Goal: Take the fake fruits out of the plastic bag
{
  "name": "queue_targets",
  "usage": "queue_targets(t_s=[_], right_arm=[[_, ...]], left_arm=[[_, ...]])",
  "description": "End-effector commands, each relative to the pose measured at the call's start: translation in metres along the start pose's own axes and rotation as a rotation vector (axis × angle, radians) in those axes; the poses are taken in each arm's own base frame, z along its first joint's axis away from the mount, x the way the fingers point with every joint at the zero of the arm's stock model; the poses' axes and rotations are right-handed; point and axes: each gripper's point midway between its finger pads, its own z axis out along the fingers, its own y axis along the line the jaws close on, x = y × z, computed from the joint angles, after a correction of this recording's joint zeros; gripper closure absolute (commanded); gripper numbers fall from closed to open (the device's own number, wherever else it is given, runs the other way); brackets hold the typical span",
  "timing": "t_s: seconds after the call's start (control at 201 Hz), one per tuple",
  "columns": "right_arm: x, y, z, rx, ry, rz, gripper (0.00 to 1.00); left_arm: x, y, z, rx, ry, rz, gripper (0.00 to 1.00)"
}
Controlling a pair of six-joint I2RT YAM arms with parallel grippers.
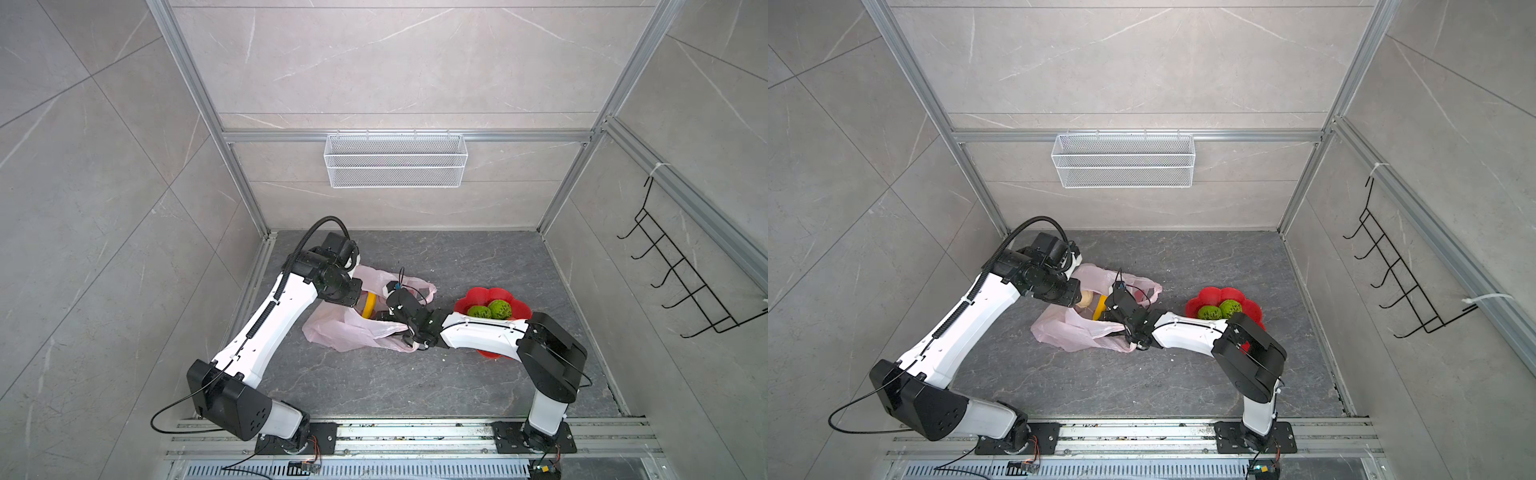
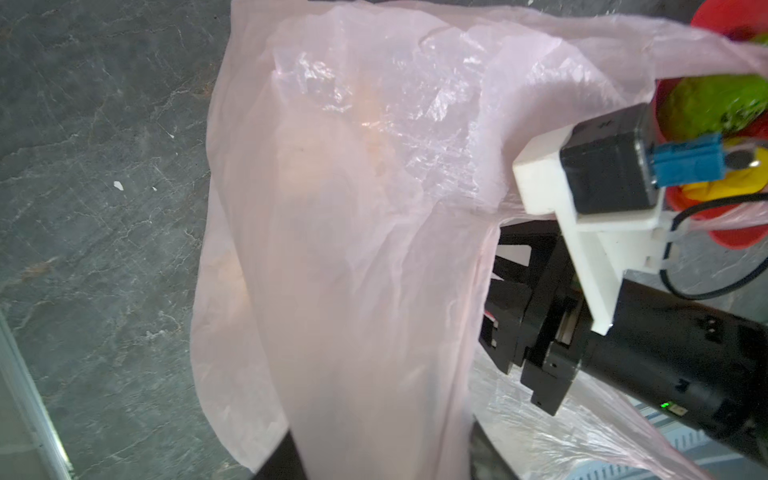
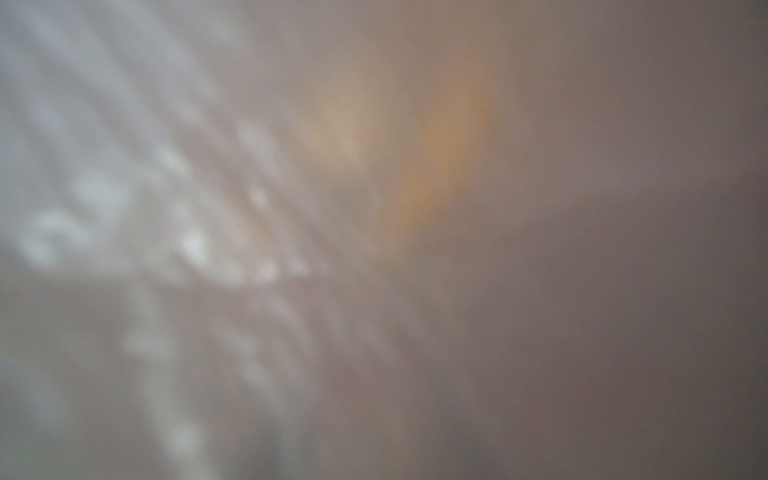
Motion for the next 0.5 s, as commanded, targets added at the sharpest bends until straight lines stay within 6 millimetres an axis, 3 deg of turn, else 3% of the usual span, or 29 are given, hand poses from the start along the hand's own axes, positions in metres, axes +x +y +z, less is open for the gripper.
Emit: queue_targets(t_s=[0.0, 0.11, 0.254, 0.383, 0.498], right_arm=[[-0.005, 0.004, -0.004, -0.01, -0.034, -0.006, 0.53], [-0.002, 0.004, 0.0, -0.015, -0.03, 0.002, 0.53], [0.0, 0.007, 0.005, -0.026, -0.031, 0.013, 0.53], [0.001, 0.018, 0.005, -0.048, -0.037, 0.005, 0.53], [0.007, 0.026, 0.008, -0.056, -0.032, -0.009, 0.53]], left_arm=[[-0.017, -0.001, -0.016, -0.006, -0.075, 0.021, 0.83], [-0.039, -0.004, -0.036, 0.001, -0.183, 0.036, 0.96], [-0.066, -0.013, -0.069, 0.032, -0.283, 0.075, 0.98], [-0.079, -0.023, -0.09, 0.073, -0.329, 0.094, 0.98], [-0.077, -0.031, -0.091, 0.102, -0.323, 0.121, 0.96]])
